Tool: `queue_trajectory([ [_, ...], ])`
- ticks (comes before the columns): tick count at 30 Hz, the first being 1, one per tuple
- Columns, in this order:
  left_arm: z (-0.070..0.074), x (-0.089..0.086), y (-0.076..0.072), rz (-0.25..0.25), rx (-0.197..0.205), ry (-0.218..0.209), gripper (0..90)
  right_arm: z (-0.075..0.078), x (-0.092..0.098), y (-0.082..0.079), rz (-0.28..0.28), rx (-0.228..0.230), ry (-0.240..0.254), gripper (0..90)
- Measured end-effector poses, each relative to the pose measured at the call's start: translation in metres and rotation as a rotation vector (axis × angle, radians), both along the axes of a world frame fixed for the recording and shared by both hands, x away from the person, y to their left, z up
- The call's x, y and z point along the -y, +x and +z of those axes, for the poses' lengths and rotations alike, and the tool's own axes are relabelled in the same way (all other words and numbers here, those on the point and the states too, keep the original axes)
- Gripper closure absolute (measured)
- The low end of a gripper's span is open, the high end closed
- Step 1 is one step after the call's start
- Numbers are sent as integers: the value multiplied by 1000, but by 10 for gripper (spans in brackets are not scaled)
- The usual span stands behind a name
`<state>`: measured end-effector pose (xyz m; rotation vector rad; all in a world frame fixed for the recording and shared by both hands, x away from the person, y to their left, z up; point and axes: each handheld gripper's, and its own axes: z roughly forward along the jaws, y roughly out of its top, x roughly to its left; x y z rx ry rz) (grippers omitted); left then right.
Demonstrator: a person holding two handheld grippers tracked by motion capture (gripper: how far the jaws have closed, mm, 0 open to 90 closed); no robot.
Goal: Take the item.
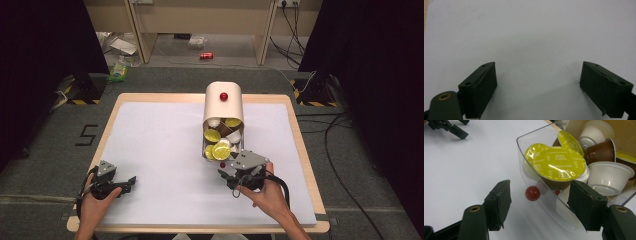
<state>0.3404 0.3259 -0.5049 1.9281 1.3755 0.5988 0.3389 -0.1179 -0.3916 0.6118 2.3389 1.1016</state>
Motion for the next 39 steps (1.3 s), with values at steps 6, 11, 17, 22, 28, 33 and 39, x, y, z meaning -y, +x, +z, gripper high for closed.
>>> queue_trajectory([
  [6, 0, 0, 0, 0, 0, 0, 134, -1, 1, 1, -13, 0, 4, 352],
  [11, 0, 0, 0, 0, 0, 0, 134, 2, 1, 0, -9, 16, 6, 344],
  [17, 0, 0, 0, 0, 0, 0, 133, 8, 4, 0, -12, 27, 34, 327],
  [22, 0, 0, 0, 0, 0, 0, 134, 12, 6, 0, -15, 20, 59, 321],
  [28, 0, 0, 0, 0, 0, 0, 133, 18, 7, 2, -19, 19, 81, 318],
  [33, 0, 0, 0, 0, 0, 0, 133, 21, 7, 7, -24, 1, 94, 313],
  [39, 0, 0, 0, 0, 0, 0, 133, 23, 5, 15, -33, -30, 117, 309],
])
